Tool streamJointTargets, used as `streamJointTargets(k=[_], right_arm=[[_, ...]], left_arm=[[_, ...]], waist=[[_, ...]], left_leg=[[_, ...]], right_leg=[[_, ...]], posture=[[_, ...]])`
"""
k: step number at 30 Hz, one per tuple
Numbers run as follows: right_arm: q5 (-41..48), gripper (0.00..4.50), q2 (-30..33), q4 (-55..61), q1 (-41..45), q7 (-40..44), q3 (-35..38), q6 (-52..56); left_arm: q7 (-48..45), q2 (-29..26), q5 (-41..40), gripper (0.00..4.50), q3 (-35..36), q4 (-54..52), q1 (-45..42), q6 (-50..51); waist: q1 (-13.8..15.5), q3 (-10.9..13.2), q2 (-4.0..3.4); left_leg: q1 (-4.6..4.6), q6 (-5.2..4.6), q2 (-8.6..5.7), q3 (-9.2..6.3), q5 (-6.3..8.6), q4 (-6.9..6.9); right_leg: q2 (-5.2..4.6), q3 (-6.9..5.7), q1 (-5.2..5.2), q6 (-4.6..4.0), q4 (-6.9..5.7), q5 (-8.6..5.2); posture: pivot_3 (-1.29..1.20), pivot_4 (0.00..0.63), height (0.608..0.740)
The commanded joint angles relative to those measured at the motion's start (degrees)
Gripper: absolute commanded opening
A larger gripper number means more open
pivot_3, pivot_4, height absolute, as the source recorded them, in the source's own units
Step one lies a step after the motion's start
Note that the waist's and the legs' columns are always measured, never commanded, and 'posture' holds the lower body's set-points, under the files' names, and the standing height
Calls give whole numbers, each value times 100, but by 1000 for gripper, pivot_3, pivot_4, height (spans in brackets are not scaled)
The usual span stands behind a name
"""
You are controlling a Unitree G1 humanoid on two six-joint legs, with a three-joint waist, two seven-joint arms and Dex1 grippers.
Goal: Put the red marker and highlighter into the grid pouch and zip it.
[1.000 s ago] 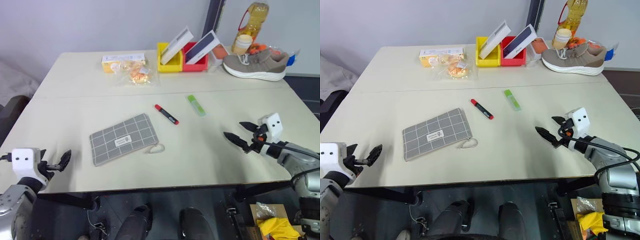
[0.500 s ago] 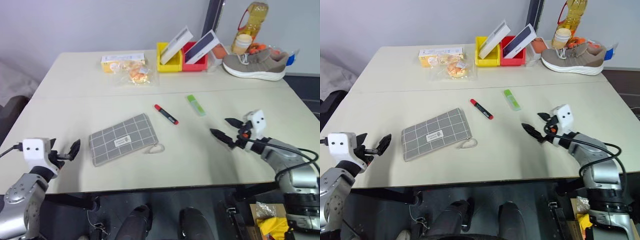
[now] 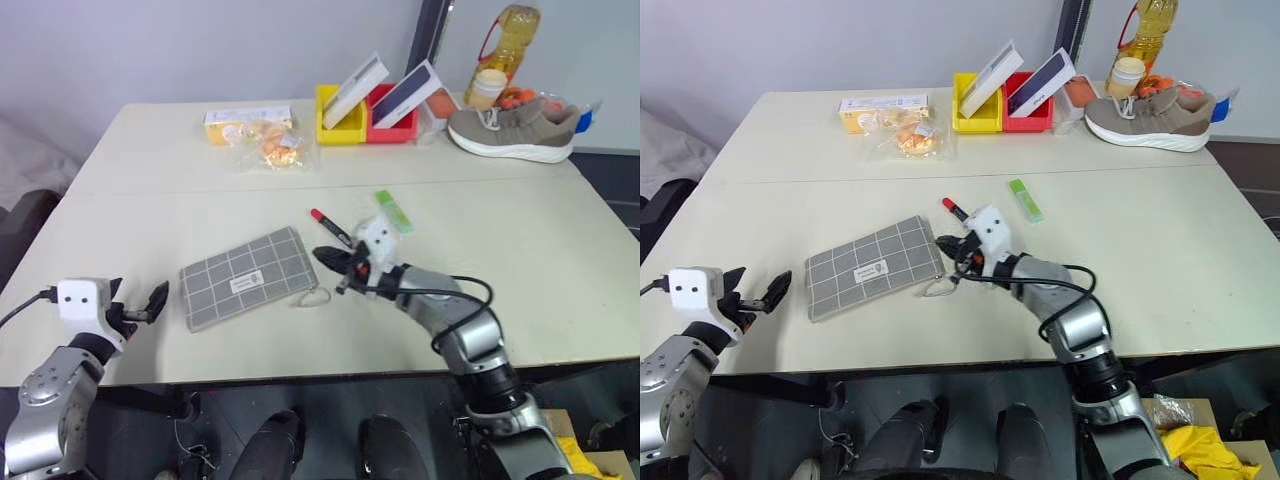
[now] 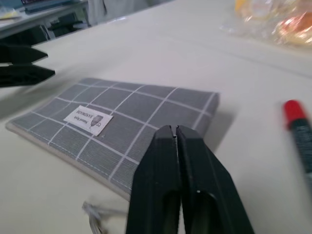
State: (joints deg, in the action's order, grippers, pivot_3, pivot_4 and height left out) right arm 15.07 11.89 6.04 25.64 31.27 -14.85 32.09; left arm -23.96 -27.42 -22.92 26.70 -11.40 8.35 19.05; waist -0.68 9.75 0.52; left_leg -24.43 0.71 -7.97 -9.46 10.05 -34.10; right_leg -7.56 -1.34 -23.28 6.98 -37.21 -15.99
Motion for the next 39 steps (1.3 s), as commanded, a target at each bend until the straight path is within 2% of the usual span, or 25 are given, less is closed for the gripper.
streamJointTargets(k=[1,6,12,15,19,26,31,38,39], right_arm=[[-390,42,-243,-437,295,-160,-390,-11],[-439,42,-739,-1225,492,-650,-110,416],[-242,42,-966,-1300,455,-645,171,713],[-290,42,-974,-1314,463,-611,131,697],[-323,42,-1021,-1350,482,-577,60,680],[-414,42,-1030,-1440,540,-561,31,581],[-447,42,-1065,-1491,573,-614,56,545],[-546,42,-1053,-1465,541,-703,110,537],[-551,0,-1048,-1460,533,-706,115,538]], left_arm=[[-75,-170,141,4500,146,-61,147,-214],[-253,-373,294,4500,178,-152,457,-350],[-650,-748,614,4500,112,-52,875,-799],[-842,-986,1162,4500,-161,124,968,-1549],[-951,-1439,2264,4500,-766,739,880,-3261],[-848,-1828,3085,4500,-1408,2018,288,-5309],[-738,-1725,3394,4500,-1997,2764,-536,-6057],[-874,-1538,3202,4500,-2557,3683,-1511,-6788],[-948,-1540,3121,4000,-2628,3763,-1572,-6912]], waist=[[-12,0,0],[-13,0,-1],[-4,-1,-3],[-1,-1,-6],[-10,-2,-8],[-2,-6,-19],[7,-15,-32],[-11,-22,-37],[-11,-22,-38]], left_leg=[[1,0,0,0,0,0],[2,-1,1,-1,-2,2],[5,4,3,-1,1,5],[6,4,3,-1,2,8],[9,5,3,1,2,16],[18,5,3,3,2,26],[25,4,0,2,1,26],[34,-3,-3,2,-4,24],[34,-5,-3,2,-5,24]], right_leg=[[2,0,0,0,0,0],[16,5,-2,-1,-2,3],[21,10,-1,-6,-2,2],[21,10,-2,-20,-2,-6],[21,17,-5,-22,-2,-5],[25,26,-8,-6,-3,4],[25,26,-2,-3,-5,6],[26,27,1,0,-15,8],[26,27,0,0,-15,8]], posture=[[0,150,740],[0,150,740],[0,150,740],[0,150,740],[0,150,740],[0,150,740],[0,150,740],[0,150,740],[0,150,740]])
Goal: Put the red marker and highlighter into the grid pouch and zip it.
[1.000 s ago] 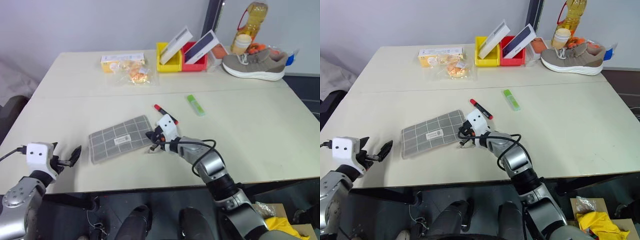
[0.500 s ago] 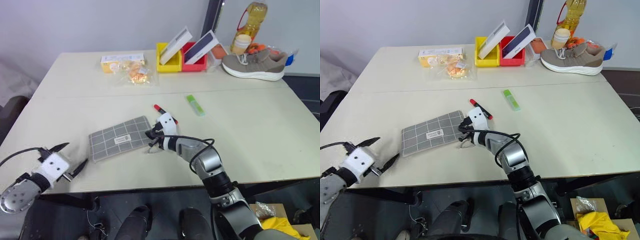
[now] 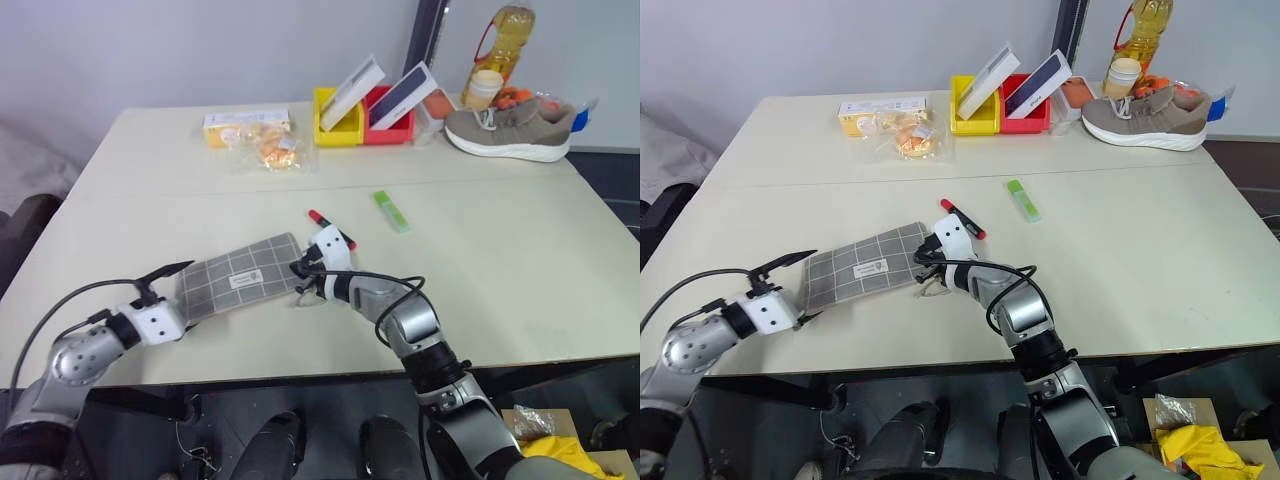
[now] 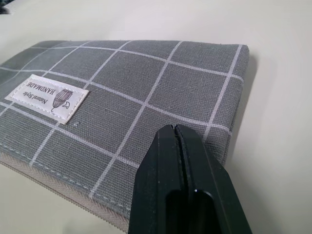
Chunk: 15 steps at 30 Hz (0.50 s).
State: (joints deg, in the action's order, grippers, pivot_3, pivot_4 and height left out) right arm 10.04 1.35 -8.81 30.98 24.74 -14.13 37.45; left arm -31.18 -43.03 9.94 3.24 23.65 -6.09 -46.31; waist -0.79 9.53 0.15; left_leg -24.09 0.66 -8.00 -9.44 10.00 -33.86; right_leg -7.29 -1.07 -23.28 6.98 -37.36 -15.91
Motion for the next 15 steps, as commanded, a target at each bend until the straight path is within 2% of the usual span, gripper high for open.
streamJointTargets(k=[1,5,7,9,15], right_arm=[[-52,0,8,30,-8,-61,48,4],[-73,0,3,54,-26,-107,57,13],[-80,0,3,55,-32,-124,52,8],[-85,0,6,66,-42,-139,42,4],[-95,0,28,85,-21,-194,91,-78]], left_arm=[[-335,31,-293,3769,-354,318,-192,-480],[-745,21,-698,1891,-592,514,-369,-772],[-872,24,-812,808,-643,586,-418,-824],[-955,48,-917,79,-649,594,-437,-834],[-1122,185,-1291,79,-645,149,-230,-197]], waist=[[-4,0,-1],[3,-1,1],[4,-1,1],[0,-1,1],[-5,-1,1]], left_leg=[[1,-1,-1,0,-1,0],[1,-3,-1,-1,-2,0],[1,-4,-1,-2,-2,-1],[2,-4,-2,-2,-3,-1],[3,-5,-2,-1,-3,-1]], right_leg=[[0,1,0,0,-3,0],[-1,2,0,0,-4,0],[-1,3,1,0,-5,0],[-1,5,1,0,-5,0],[0,11,2,0,-6,0]], posture=[[0,150,740],[0,150,740],[0,150,740],[0,150,740],[0,150,740]])
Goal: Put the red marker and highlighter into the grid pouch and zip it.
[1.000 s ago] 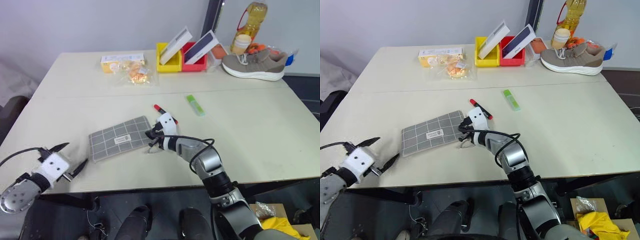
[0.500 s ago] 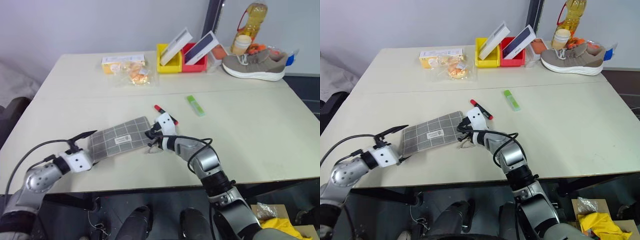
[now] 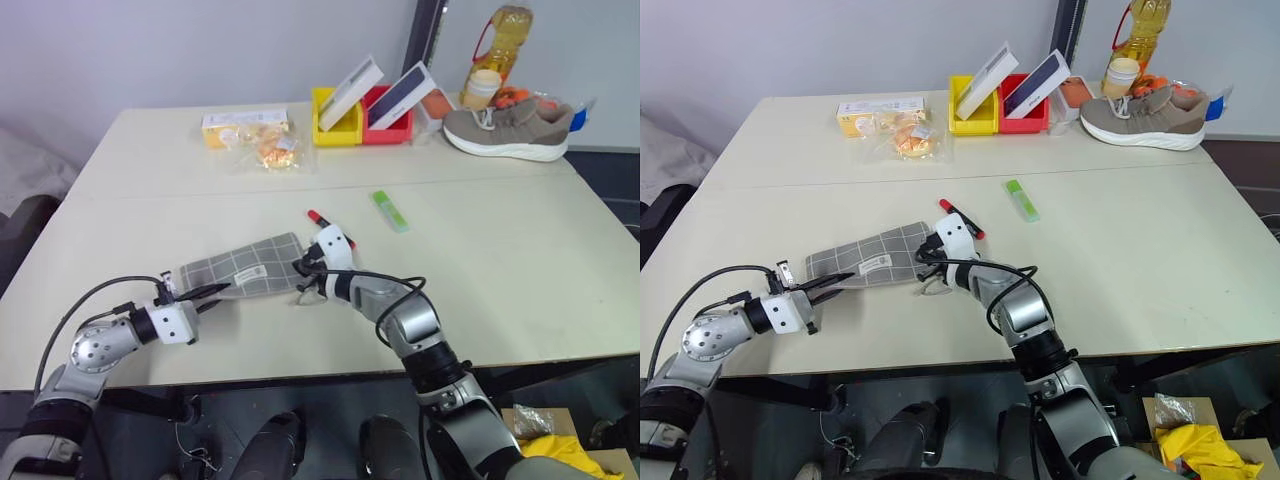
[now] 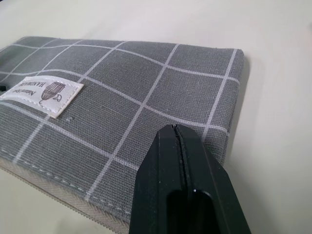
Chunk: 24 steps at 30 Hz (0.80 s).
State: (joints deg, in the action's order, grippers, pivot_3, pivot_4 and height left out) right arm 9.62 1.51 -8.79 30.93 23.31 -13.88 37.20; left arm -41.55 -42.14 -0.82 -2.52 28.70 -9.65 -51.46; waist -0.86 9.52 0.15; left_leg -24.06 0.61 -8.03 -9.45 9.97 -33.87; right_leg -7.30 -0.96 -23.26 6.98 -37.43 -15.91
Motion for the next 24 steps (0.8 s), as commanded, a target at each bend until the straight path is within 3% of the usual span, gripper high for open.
streamJointTargets(k=[1,3,6,13,14,24], right_arm=[[-63,0,21,80,-3,-65,81,-96],[-105,0,146,154,77,-22,143,-302],[79,791,505,632,74,363,286,-444],[719,4239,1212,1815,-18,831,917,98],[806,4420,1285,1947,-50,895,954,206],[766,4420,1393,1818,-74,710,795,486]], left_arm=[[-91,127,-286,79,-62,-475,181,487],[-24,264,-575,79,0,-973,392,1173],[300,476,-799,0,153,-1893,793,2230],[1169,1041,-1043,0,612,-3609,1486,3747],[1241,1099,-1027,0,640,-3746,1535,3848],[1441,1505,-859,0,522,-4278,1374,4329]], waist=[[2,0,0],[3,1,-1],[8,2,-1],[-15,4,-2],[-14,4,-2],[17,3,-1]], left_leg=[[0,0,0,0,0,0],[0,0,0,0,0,0],[-1,0,-2,1,0,-1],[-11,0,5,0,0,2],[-11,0,7,1,0,2],[-24,0,6,4,0,-2]], right_leg=[[0,0,0,0,0,0],[0,1,-1,0,0,0],[-1,4,0,1,0,0],[7,13,-7,0,-2,-1],[9,16,-4,0,-2,-1],[8,19,-5,-2,-1,-1]], posture=[[0,150,740],[0,150,740],[0,150,740],[0,150,740],[0,150,740],[0,150,740]])
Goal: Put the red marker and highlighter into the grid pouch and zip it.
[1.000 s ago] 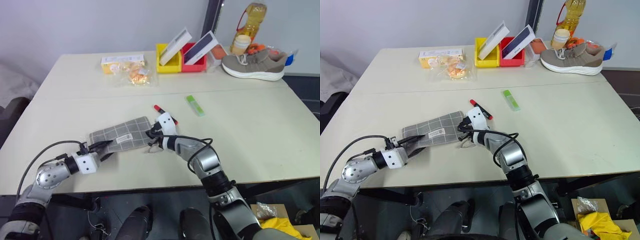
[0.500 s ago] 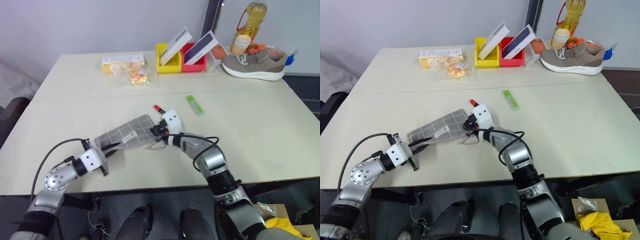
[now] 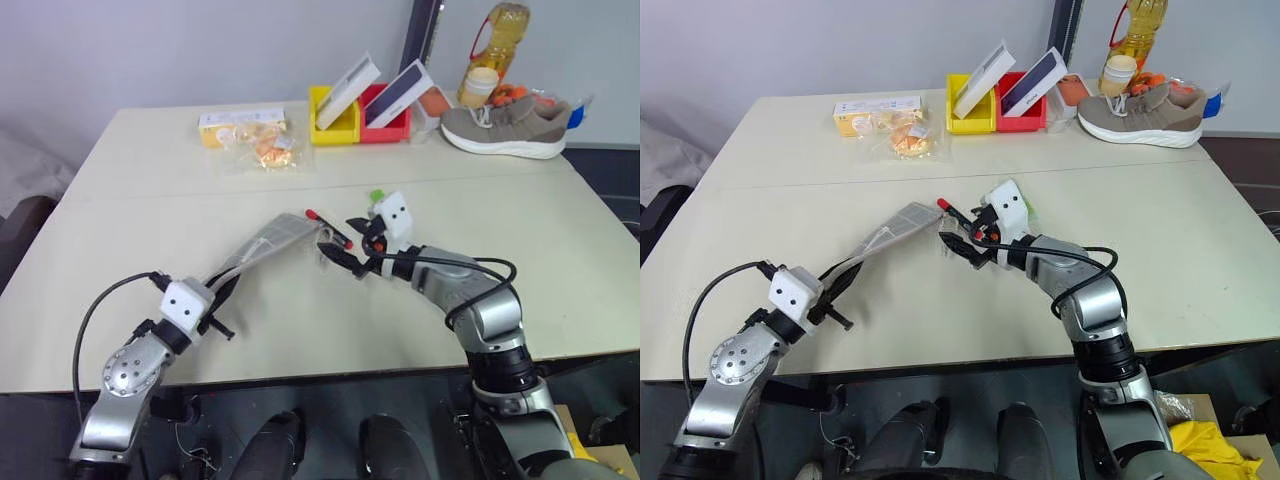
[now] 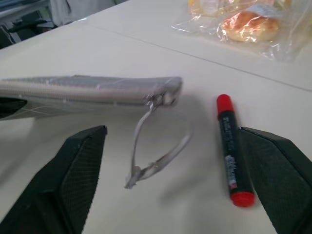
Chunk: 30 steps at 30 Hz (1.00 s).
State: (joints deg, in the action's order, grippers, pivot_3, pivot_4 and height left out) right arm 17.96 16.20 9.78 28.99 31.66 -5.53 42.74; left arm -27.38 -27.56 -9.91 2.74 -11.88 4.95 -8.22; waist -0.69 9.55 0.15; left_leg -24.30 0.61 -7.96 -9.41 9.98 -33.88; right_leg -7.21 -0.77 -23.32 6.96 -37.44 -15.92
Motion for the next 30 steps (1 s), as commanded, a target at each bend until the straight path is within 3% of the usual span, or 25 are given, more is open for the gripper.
streamJointTargets(k=[1,6,9,15,30], right_arm=[[-101,4420,-89,-89,137,-169,-61,-84],[-153,4420,-218,-287,248,-340,-51,-147],[-113,3160,-279,-301,286,-357,-46,-148],[-129,21,-313,-136,286,-341,-226,-12],[-439,21,-405,600,652,30,-1775,261]], left_arm=[[7,68,54,0,-11,-232,-94,12],[-50,111,103,0,-43,-267,-79,-4],[-73,108,125,0,-56,-238,-82,-26],[-69,159,183,0,-86,-196,-124,-3],[142,616,432,0,-470,-460,-340,483]], waist=[[1,0,0],[-7,0,0],[-3,0,0],[-3,0,0],[-2,0,1]], left_leg=[[-1,0,0,0,0,0],[-6,0,0,3,0,0],[-6,0,0,3,0,0],[-6,0,0,3,0,0],[-6,0,-1,2,0,-2]], right_leg=[[0,0,-1,0,1,0],[0,1,-4,0,2,0],[0,2,-4,0,2,0],[0,2,-4,0,3,0],[0,1,-4,0,2,0]], posture=[[0,150,740],[0,150,740],[0,150,740],[0,150,740],[0,150,740]])
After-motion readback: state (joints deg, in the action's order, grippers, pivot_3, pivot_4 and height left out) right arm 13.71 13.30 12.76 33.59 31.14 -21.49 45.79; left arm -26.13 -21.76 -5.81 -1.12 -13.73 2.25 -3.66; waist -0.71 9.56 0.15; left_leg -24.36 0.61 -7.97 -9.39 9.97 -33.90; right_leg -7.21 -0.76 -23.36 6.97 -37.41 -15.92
